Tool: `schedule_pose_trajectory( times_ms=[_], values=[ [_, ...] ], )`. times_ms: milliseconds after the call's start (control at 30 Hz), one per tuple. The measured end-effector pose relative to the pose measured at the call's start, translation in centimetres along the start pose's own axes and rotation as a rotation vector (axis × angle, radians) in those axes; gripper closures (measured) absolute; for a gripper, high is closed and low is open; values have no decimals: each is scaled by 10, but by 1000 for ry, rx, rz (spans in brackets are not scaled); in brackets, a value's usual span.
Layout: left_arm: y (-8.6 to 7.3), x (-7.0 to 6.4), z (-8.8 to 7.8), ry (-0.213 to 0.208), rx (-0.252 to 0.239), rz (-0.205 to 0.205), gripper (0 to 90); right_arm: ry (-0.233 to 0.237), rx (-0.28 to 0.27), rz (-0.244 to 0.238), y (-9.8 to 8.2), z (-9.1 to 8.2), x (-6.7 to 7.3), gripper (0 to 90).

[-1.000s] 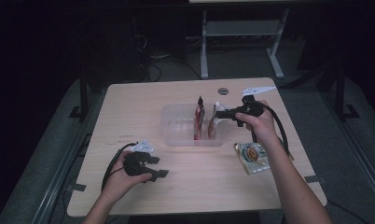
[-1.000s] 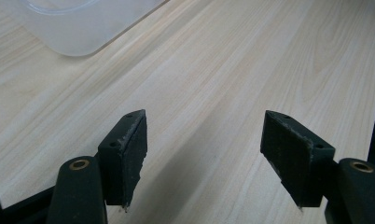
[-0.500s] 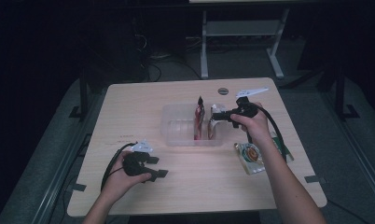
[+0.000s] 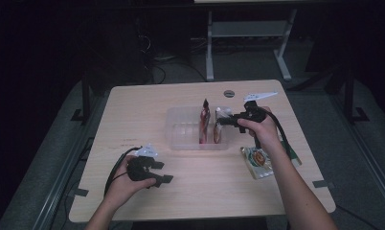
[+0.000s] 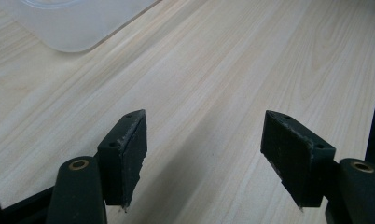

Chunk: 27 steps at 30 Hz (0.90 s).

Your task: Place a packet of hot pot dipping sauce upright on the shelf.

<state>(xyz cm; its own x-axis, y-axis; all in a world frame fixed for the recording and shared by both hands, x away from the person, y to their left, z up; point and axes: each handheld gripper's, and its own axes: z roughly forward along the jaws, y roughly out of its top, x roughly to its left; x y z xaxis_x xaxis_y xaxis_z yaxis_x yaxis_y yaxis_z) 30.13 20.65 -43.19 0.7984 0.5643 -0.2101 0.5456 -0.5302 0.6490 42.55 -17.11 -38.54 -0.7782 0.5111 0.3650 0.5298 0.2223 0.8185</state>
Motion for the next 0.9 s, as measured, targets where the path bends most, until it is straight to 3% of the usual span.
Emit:
schedule_pose_trajectory(
  times_ms=[267, 433, 633, 700, 767, 900],
  values=[
    [0, 0, -1, 2, -4, -8, 313, -51, 50, -33, 0, -9, 9, 583],
    [0, 0, -1, 3, -7, -12, 314, -54, 64, -52, -1, -17, 19, 504],
    [-1, 0, -2, 5, -8, -11, 316, -85, 58, -70, -8, -27, 28, 453],
    [-1, 0, -2, 5, -8, -9, 317, -92, 52, -73, -12, -30, 29, 454],
    [-1, 0, -2, 4, -7, -10, 316, -132, 64, -72, -16, -33, 32, 456],
    [-1, -1, -2, 1, -7, -11, 316, -137, 57, -87, -26, -41, 36, 470]
  ],
)
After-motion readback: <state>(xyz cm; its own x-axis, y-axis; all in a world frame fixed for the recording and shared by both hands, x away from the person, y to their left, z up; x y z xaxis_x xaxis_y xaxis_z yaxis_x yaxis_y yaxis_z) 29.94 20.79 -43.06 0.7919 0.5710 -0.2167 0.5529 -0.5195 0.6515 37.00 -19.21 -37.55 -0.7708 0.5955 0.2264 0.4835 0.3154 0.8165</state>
